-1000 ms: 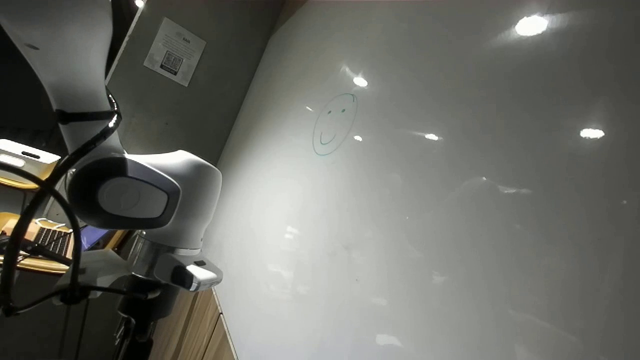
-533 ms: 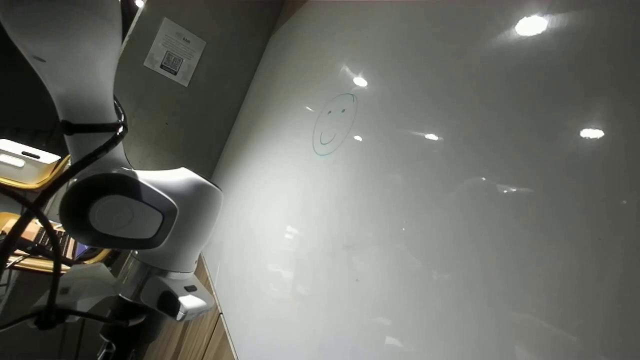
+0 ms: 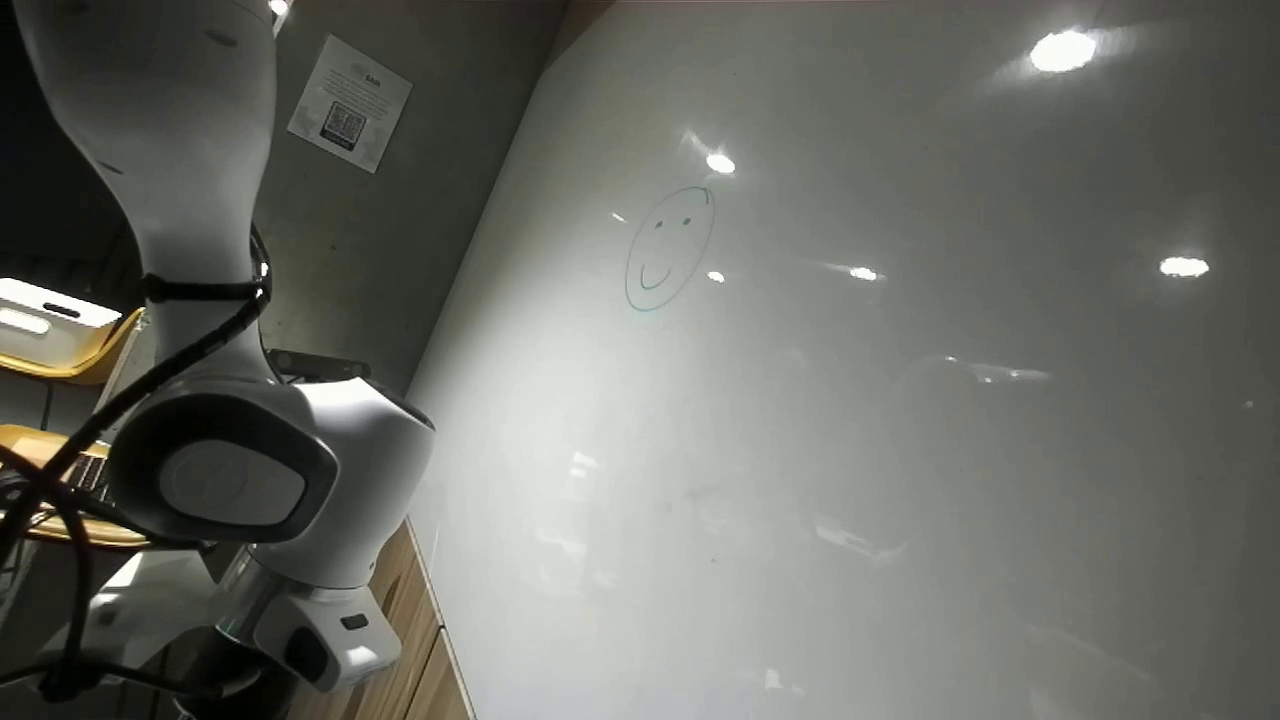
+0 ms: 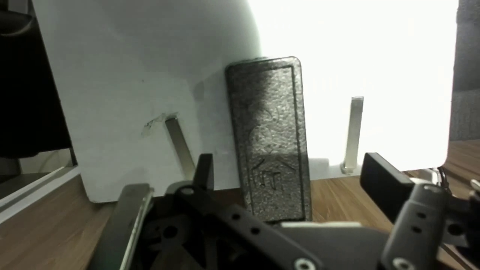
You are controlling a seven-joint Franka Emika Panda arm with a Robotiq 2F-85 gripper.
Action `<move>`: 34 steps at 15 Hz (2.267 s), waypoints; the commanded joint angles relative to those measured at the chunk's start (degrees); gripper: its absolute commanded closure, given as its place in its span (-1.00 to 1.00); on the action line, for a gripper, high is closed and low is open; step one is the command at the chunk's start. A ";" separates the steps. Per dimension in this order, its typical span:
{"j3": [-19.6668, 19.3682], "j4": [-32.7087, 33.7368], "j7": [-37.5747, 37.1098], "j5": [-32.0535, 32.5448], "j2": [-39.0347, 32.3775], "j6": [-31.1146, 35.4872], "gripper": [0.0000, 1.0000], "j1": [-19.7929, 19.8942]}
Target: Erase the drawings on the board
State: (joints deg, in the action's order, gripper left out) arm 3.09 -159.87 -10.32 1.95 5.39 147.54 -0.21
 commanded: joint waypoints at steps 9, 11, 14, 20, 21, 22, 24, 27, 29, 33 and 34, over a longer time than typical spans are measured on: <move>-0.55 0.54 7.73 -2.06 -4.59 9.43 -1.00 -1.71; -0.63 0.58 8.50 -1.74 -5.51 10.41 -1.00 -1.64; -0.94 0.58 9.24 -1.25 -6.85 11.68 -1.00 -1.31; -1.47 0.57 10.20 -0.71 -9.35 13.93 -1.00 -0.98; -1.51 0.57 10.19 -0.69 -9.75 14.25 -1.00 -1.01; -1.56 0.58 10.04 -0.45 -10.13 14.44 -1.00 -1.06; -1.61 0.59 9.94 -0.24 -10.52 14.80 -0.84 -1.09; -1.58 0.61 9.70 -0.04 -10.90 15.49 -0.16 -1.23; -1.62 0.61 9.34 0.37 -11.00 15.81 0.16 -1.39; -1.64 0.66 8.24 1.89 -9.87 14.75 0.36 -1.81; -1.42 0.71 8.25 1.67 -8.66 13.71 0.36 -1.87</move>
State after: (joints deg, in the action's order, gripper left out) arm 2.05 -159.18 -1.54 2.54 -5.11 161.89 -1.60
